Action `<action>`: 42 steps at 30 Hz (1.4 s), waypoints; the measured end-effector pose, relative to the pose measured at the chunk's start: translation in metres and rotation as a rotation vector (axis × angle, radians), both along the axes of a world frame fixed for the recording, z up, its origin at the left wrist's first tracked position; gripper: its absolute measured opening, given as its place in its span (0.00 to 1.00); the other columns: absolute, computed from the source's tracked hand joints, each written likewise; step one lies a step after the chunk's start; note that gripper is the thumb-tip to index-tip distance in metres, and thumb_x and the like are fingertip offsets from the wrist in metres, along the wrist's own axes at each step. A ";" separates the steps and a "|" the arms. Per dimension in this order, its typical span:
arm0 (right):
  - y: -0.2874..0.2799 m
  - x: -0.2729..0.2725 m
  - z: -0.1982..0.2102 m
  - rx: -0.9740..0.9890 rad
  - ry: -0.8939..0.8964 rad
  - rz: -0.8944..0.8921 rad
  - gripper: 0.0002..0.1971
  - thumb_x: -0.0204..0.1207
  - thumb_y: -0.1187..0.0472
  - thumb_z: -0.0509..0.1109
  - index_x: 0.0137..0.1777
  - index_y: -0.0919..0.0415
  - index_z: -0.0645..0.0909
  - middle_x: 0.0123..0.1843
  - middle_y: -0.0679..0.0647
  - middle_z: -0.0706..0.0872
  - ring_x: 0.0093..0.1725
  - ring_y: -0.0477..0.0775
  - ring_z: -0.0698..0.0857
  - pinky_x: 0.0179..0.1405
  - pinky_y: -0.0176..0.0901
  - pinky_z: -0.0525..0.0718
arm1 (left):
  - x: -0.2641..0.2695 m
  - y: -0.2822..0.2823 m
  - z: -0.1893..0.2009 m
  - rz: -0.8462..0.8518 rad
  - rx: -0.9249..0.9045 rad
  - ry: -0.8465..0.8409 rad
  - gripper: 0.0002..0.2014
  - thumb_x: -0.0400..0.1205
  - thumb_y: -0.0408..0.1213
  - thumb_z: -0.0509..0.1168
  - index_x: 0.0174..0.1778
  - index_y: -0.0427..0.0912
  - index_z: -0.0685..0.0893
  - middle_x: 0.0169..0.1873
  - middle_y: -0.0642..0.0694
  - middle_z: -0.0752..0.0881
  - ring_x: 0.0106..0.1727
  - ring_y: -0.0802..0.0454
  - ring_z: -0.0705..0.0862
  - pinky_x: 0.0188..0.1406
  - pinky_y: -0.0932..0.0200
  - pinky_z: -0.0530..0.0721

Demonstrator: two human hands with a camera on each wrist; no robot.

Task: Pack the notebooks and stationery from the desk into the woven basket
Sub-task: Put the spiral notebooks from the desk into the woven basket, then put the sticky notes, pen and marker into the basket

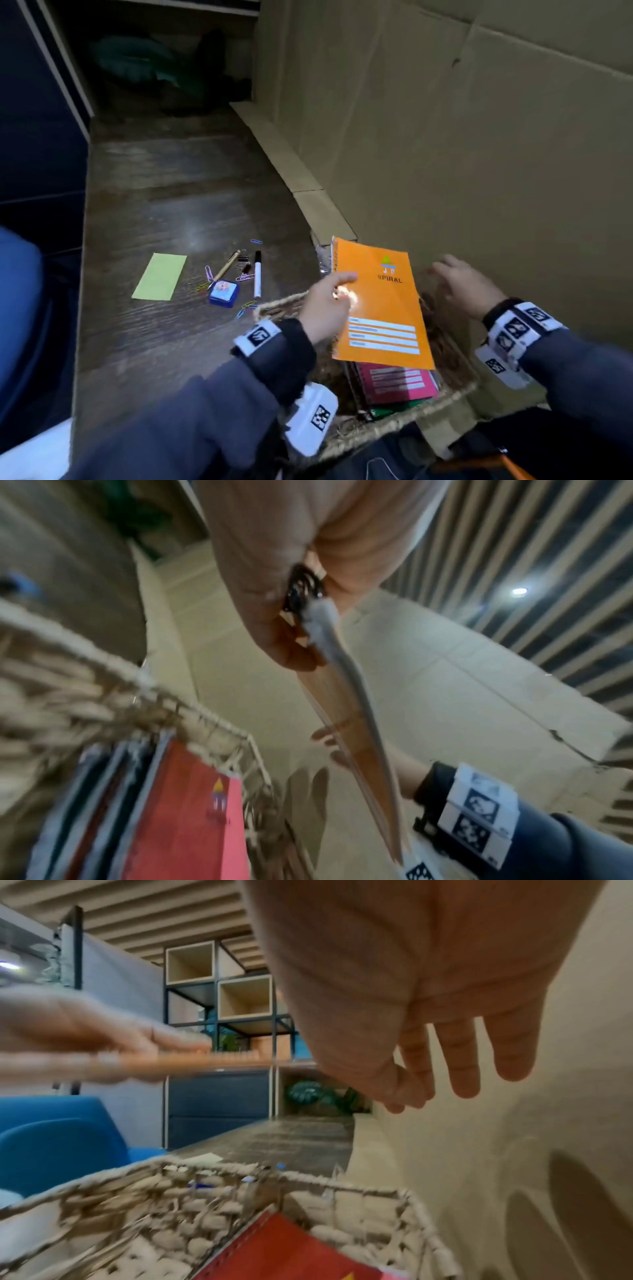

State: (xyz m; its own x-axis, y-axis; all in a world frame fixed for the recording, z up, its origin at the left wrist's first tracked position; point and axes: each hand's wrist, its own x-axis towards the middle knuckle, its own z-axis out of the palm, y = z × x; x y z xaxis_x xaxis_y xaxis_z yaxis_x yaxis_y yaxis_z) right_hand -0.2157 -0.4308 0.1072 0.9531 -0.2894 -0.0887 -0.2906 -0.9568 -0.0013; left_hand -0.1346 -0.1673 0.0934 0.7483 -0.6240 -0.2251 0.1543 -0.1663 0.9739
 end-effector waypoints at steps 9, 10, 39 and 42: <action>0.004 -0.009 0.003 0.137 0.038 -0.051 0.17 0.70 0.72 0.63 0.58 0.62 0.81 0.58 0.56 0.78 0.50 0.61 0.84 0.49 0.52 0.82 | -0.028 -0.069 -0.082 -0.376 0.448 0.053 0.31 0.82 0.26 0.57 0.82 0.41 0.58 0.79 0.40 0.67 0.75 0.41 0.74 0.62 0.56 0.82; 0.006 -0.008 -0.001 0.144 0.055 -0.049 0.16 0.71 0.72 0.63 0.58 0.62 0.81 0.58 0.57 0.79 0.51 0.62 0.84 0.49 0.53 0.82 | -0.029 -0.069 -0.089 -0.411 0.489 0.005 0.31 0.83 0.26 0.56 0.83 0.41 0.57 0.79 0.40 0.67 0.75 0.41 0.74 0.58 0.58 0.83; 0.273 0.299 -0.063 -0.087 0.528 0.997 0.35 0.68 0.58 0.77 0.74 0.55 0.67 0.70 0.59 0.73 0.65 0.64 0.80 0.55 0.57 0.85 | 0.116 0.174 -0.026 0.203 0.639 -0.233 0.03 0.83 0.38 0.62 0.46 0.48 0.82 0.34 0.51 0.84 0.34 0.56 0.80 0.37 0.62 0.77; 0.279 0.309 -0.092 -0.151 0.650 1.092 0.38 0.61 0.58 0.81 0.71 0.54 0.67 0.68 0.58 0.70 0.61 0.65 0.80 0.50 0.59 0.84 | 0.139 0.196 -0.041 0.294 0.705 -0.177 0.05 0.82 0.37 0.63 0.52 0.47 0.81 0.41 0.49 0.84 0.40 0.55 0.81 0.35 0.69 0.74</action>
